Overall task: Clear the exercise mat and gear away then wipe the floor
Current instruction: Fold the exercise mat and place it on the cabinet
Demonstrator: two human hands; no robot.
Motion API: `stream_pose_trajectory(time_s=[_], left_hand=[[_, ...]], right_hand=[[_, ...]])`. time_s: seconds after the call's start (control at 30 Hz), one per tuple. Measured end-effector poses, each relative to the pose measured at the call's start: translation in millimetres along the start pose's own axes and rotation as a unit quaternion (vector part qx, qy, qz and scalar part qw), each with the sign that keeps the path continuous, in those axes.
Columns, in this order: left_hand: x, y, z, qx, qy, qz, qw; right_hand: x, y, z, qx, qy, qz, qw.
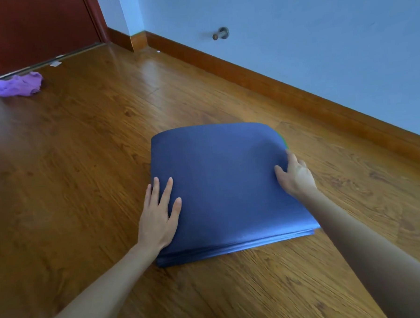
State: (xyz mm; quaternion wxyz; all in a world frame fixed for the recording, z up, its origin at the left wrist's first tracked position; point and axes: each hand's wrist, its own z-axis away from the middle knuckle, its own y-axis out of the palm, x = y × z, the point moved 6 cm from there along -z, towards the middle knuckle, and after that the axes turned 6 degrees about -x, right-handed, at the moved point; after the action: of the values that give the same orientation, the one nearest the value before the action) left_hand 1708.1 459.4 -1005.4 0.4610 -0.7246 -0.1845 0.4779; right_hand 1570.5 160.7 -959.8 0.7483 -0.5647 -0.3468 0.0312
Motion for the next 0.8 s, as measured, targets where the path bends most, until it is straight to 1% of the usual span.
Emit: stream_pose_trajectory(time_s=[0.1, 0.17, 0.27, 0.4, 0.6, 0.8], left_hand=[[0.8, 8.4, -1.6, 0.021, -0.005, -0.073, 0.997], [-0.3, 15.1, -2.8, 0.04, -0.001, -0.134, 0.99], [2.1, 26.3, -3.2, 0.049, 0.01, -0.174, 0.983], [8.7, 36.3, -4.9, 0.058, 0.011, -0.187, 0.981], [6.2, 38.0, -9.9, 0.061, 0.025, -0.213, 0.975], [-0.1, 32.6, -11.0, 0.065, 0.018, -0.238, 0.969]], right_hand=[[-5.3, 16.5, -5.6, -0.009, 0.01, 0.05, 0.999], [-14.9, 29.8, -1.7, -0.043, 0.002, 0.083, 0.996], [-24.2, 44.4, -0.5, -0.084, -0.011, 0.124, 0.989], [-28.4, 56.6, -10.9, -0.071, -0.002, 0.15, 0.986], [-30.3, 56.9, -13.3, -0.084, -0.013, 0.124, 0.989], [-27.6, 52.5, -15.1, -0.039, -0.009, 0.124, 0.992]])
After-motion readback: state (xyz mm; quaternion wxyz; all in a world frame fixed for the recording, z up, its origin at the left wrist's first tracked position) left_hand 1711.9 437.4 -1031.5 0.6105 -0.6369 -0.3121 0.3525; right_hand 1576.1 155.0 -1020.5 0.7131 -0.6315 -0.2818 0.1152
